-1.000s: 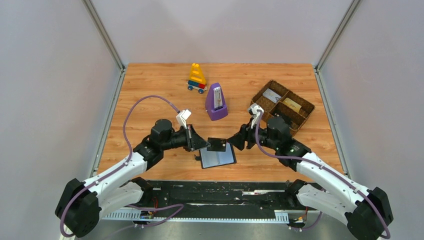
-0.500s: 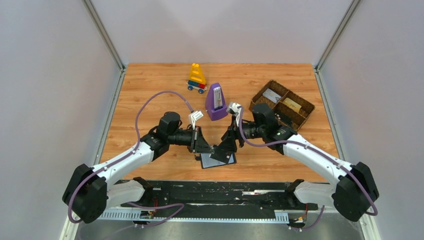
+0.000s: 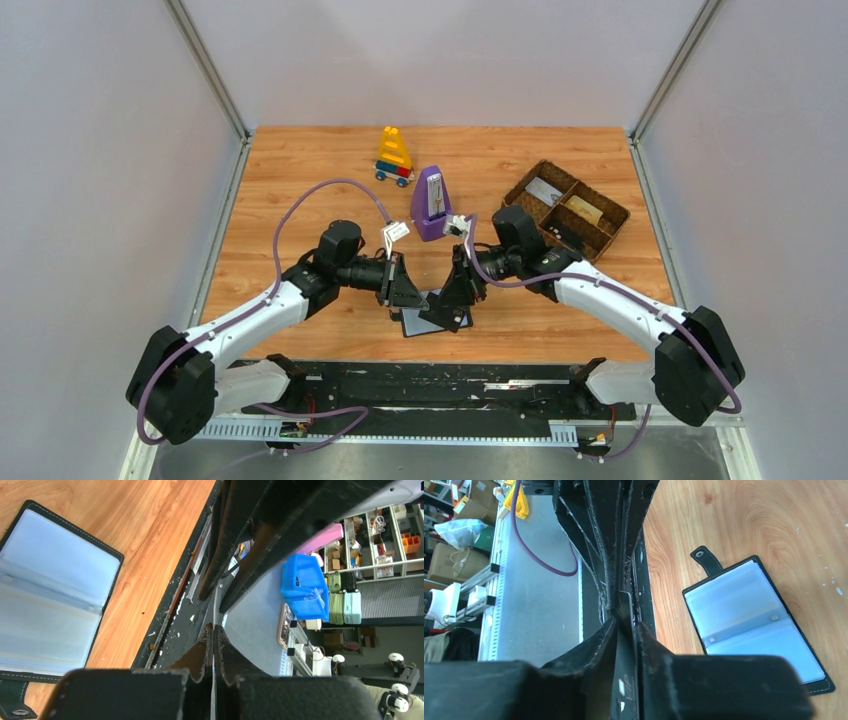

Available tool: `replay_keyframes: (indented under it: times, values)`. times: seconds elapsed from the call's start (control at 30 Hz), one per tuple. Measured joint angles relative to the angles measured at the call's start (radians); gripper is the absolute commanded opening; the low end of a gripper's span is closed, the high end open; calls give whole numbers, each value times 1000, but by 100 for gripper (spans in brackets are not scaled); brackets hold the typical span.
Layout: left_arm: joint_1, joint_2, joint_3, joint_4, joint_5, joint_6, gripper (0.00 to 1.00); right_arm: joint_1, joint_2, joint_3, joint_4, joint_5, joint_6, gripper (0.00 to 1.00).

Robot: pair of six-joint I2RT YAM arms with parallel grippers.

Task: Take the credit cards out of the card holder
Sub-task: Place the credit card in the storage box.

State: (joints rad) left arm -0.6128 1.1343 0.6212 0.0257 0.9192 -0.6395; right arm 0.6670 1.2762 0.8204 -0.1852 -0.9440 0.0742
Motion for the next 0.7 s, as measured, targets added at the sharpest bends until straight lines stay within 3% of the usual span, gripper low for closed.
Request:
replay_keyframes:
  times: [0.03, 0.2, 0.27, 0.43, 0.7]
  values:
    - [0, 0, 0, 0, 1, 0, 5, 0, 5, 0, -1, -6, 5, 0]
    - [2, -3, 3, -15, -33, 19, 45, -2, 12, 8, -3, -2, 54, 0]
    - [2, -21, 8, -25, -71, 14, 53, -3, 11, 9, 3, 26, 86, 0]
    - [21, -100, 9, -44, -164, -2, 66, -19, -37, -1, 49, 141, 230, 0]
    - [32, -166, -49, 101, -223, -123, 72, -24, -214, -143, 328, 358, 550, 0]
